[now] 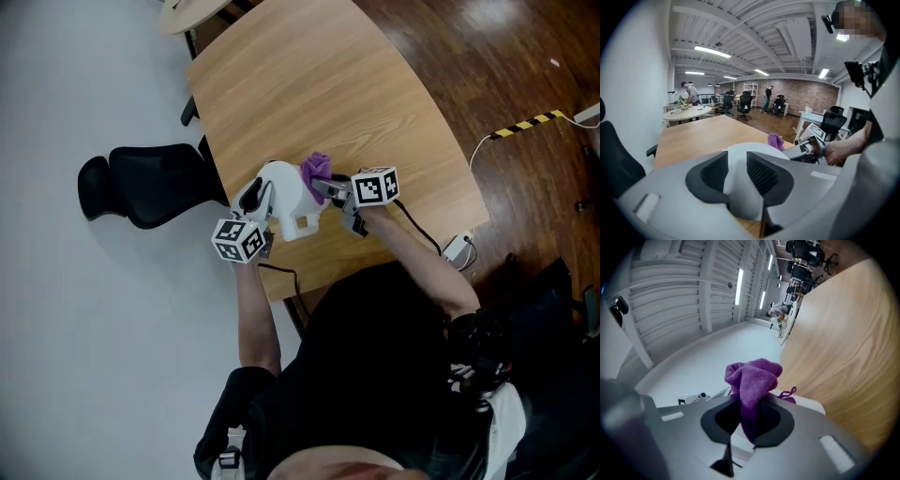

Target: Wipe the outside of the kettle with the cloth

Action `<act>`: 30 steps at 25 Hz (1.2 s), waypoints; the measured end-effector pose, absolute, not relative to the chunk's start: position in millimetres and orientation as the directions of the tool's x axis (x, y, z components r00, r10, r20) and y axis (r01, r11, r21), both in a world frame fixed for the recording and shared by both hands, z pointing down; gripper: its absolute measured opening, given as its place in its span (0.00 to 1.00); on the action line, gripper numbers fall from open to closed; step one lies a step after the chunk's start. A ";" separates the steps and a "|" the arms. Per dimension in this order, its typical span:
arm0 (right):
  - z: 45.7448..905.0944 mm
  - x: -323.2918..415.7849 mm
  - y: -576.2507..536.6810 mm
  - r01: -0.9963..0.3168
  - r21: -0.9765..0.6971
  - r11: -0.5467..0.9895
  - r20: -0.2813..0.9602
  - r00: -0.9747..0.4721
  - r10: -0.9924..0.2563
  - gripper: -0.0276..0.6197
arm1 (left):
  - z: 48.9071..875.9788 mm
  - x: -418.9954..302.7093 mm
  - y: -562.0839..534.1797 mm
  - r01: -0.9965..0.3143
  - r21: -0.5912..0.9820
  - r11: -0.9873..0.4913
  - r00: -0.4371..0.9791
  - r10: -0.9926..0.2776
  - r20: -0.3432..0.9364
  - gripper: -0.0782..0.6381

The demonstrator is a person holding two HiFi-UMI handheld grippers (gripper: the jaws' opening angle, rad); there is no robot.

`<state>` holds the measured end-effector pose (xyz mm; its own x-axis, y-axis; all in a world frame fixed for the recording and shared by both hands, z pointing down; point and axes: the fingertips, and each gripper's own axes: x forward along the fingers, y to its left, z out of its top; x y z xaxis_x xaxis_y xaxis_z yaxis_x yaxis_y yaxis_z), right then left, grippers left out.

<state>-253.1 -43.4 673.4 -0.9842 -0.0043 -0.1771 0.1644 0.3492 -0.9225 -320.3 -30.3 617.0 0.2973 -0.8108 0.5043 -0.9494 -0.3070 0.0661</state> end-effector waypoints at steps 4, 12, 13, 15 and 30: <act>701.4 -236.7 5.9 0.165 -0.940 0.297 -0.155 -0.986 0.059 0.11 | 612.9 -323.6 -35.1 -0.940 0.074 -0.333 0.327 -0.814 0.480 0.11; 611.6 -235.9 -54.7 0.356 -0.862 0.361 -0.413 -0.906 -0.092 0.11 | 621.0 -316.8 -52.4 -0.978 -0.091 -0.188 0.109 -0.831 0.546 0.11; 615.8 -240.7 -54.2 0.350 -0.863 0.365 -0.406 -0.910 -0.088 0.11 | 621.4 -316.9 -50.8 -0.981 -0.079 -0.175 0.106 -0.837 0.536 0.11; 642.7 -245.2 -56.3 0.320 -0.886 0.336 -0.375 -0.920 -0.113 0.11 | 621.0 -314.5 -49.4 -0.981 -0.086 -0.174 0.103 -0.842 0.529 0.11; 639.2 -247.1 -91.7 0.247 -0.879 0.408 -0.314 -0.943 -0.106 0.11 | 621.3 -315.3 -43.3 -0.974 -0.126 -0.189 0.103 -0.863 0.495 0.11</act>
